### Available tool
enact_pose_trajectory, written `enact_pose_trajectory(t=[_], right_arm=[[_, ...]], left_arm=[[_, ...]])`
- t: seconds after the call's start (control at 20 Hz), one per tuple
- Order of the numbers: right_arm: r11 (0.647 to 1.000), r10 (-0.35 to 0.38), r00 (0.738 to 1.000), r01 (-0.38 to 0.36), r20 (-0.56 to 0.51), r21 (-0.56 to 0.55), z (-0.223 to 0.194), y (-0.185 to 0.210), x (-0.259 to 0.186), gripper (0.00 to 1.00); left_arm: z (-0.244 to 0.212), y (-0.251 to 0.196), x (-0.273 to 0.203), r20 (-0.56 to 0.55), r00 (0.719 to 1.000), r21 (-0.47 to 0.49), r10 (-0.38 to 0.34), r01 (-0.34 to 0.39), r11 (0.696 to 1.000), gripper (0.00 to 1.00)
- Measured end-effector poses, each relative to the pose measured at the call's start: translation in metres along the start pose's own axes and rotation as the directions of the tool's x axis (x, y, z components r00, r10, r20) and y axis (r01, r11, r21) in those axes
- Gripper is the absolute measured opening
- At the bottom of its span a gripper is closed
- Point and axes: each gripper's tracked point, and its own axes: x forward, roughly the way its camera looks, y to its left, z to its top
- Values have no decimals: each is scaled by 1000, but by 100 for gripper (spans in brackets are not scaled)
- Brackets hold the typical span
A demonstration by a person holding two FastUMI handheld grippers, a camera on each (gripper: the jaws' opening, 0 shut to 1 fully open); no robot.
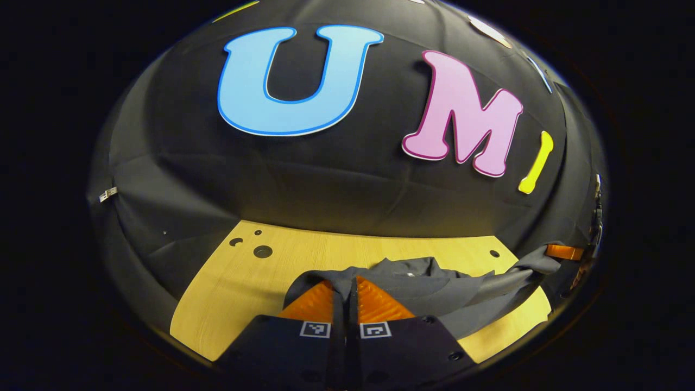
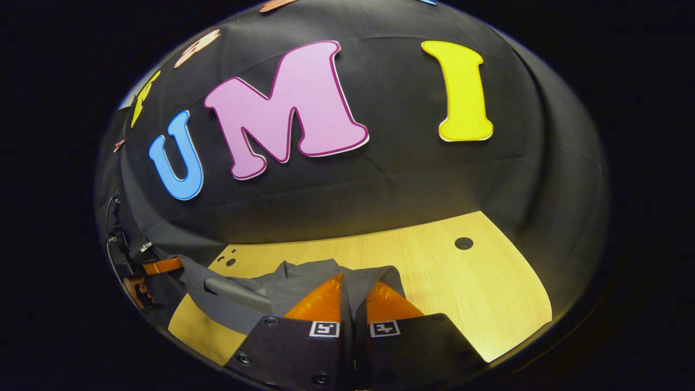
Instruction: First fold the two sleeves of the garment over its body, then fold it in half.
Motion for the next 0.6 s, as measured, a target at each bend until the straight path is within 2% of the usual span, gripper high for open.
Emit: enact_pose_trajectory(t=[0.35,0.6], right_arm=[[1000,-19,1000,19,-11,3,-6,-23,75,6],[999,-45,998,45,-43,18,-30,-39,120,5]], left_arm=[[-10,6,70,-23,999,7,26,-26,1000,5],[-33,9,121,-54,997,2,50,-49,999,5]])
